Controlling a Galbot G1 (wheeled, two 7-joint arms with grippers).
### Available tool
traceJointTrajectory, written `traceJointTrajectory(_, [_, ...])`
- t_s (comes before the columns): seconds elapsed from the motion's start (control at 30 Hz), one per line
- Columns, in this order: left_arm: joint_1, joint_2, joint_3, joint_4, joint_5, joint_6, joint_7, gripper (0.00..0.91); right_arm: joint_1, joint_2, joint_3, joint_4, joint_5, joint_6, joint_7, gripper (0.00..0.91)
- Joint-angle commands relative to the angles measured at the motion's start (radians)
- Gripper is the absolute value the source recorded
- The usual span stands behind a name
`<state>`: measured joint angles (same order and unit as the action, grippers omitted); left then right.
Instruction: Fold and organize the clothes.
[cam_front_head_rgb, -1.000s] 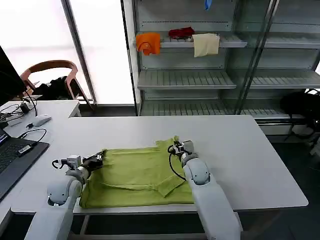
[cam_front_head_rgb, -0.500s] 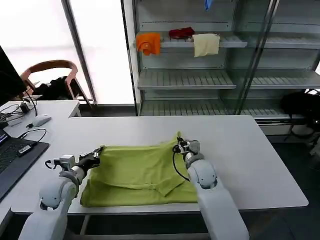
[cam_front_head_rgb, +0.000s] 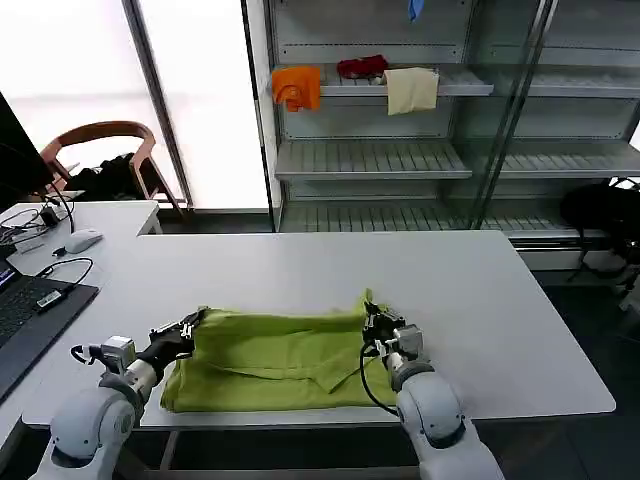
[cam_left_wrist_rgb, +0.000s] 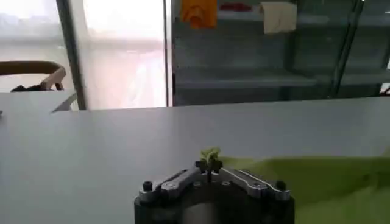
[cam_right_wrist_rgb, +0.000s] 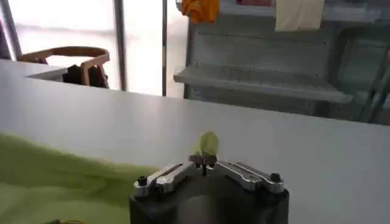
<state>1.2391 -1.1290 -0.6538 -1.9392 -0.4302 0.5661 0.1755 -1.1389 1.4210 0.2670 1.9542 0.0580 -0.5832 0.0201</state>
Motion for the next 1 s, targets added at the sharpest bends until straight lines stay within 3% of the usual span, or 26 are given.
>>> traceJointTrajectory(0.03, [0.188, -0.003, -0.046, -0.096, 0.025, -0.021, 0.048, 0.000, -0.151, -0.012, 0.006, 0.120, -0.048, 0.001, -0.013, 0.000])
traceJointTrajectory(0.3, [0.199, -0.024, -0.028, -0.094, 0.097, -0.036, 0.056, 0.010, -0.173, -0.006, 0.005, 0.128, -0.097, 0.002, -0.010, 0.000])
traceJointTrajectory(0.33, [0.196, -0.026, -0.026, -0.092, 0.101, -0.036, 0.054, 0.161, -0.173, -0.005, 0.005, 0.128, -0.099, 0.002, -0.008, 0.000])
traceJointTrajectory(0.37, [0.194, -0.028, -0.025, -0.090, 0.102, -0.036, 0.051, 0.907, -0.173, -0.005, 0.007, 0.127, -0.104, 0.002, -0.009, 0.121])
traceJointTrajectory(0.4, [0.190, -0.031, -0.023, -0.086, 0.108, -0.034, 0.044, 0.907, -0.173, -0.005, 0.009, 0.125, -0.126, 0.002, -0.008, 0.907])
traceJointTrajectory(0.57, [0.186, -0.036, -0.022, -0.083, 0.121, -0.035, 0.022, 0.907, -0.173, 0.003, 0.010, 0.109, -0.227, 0.004, -0.004, 0.907])
traceJointTrajectory(0.7, [0.180, -0.041, -0.024, -0.078, 0.121, -0.047, 0.013, 0.907, -0.162, 0.021, 0.009, 0.066, -0.358, 0.010, 0.022, 0.907])
traceJointTrajectory(1.0, [0.160, -0.058, -0.047, -0.080, 0.087, -0.063, -0.011, 0.907, -0.158, 0.018, 0.029, 0.046, -0.343, 0.015, 0.015, 0.907])
